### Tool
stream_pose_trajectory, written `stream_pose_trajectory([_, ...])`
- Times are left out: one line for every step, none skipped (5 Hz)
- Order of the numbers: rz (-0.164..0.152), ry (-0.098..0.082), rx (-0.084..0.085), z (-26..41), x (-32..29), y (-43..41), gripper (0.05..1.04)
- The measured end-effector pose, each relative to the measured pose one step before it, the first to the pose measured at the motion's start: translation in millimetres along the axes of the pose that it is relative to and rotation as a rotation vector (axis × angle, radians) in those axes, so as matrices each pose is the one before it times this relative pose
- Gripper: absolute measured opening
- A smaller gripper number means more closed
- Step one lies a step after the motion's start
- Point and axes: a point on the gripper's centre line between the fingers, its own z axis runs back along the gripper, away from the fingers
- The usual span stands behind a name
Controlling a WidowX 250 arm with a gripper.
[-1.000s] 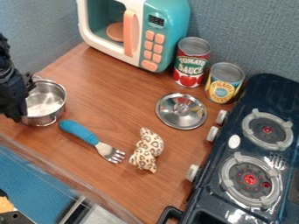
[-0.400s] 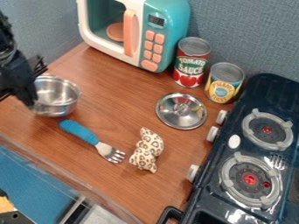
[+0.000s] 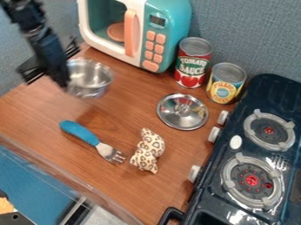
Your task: Move the silver pot to the midle of the table
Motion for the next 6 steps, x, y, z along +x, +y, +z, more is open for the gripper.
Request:
stream_pose_trajectory([-0.0420, -0.0147, 0.0001, -15.53, 12.09, 25.58, 0.054])
stream_pose_trajectory([-0.0526, -0.0052, -0.0356, -19.53, 6.94, 13.13, 0.054])
stream_pose_trajectory([-0.0243, 0.0067, -0.0270, -23.74, 5.41, 4.76, 0.054])
stream_pose_trajectory([0.0000, 0.0022, -0.0340, -13.76, -2.80, -2.07, 0.054])
stream_pose_trajectory([0.0088, 0.0039, -0.0069, -0.43, -1.01, -1.49, 0.070])
stream_pose_trajectory([0.0085, -0.0401, -0.0349, -4.83, 3.40, -4.57, 0.214])
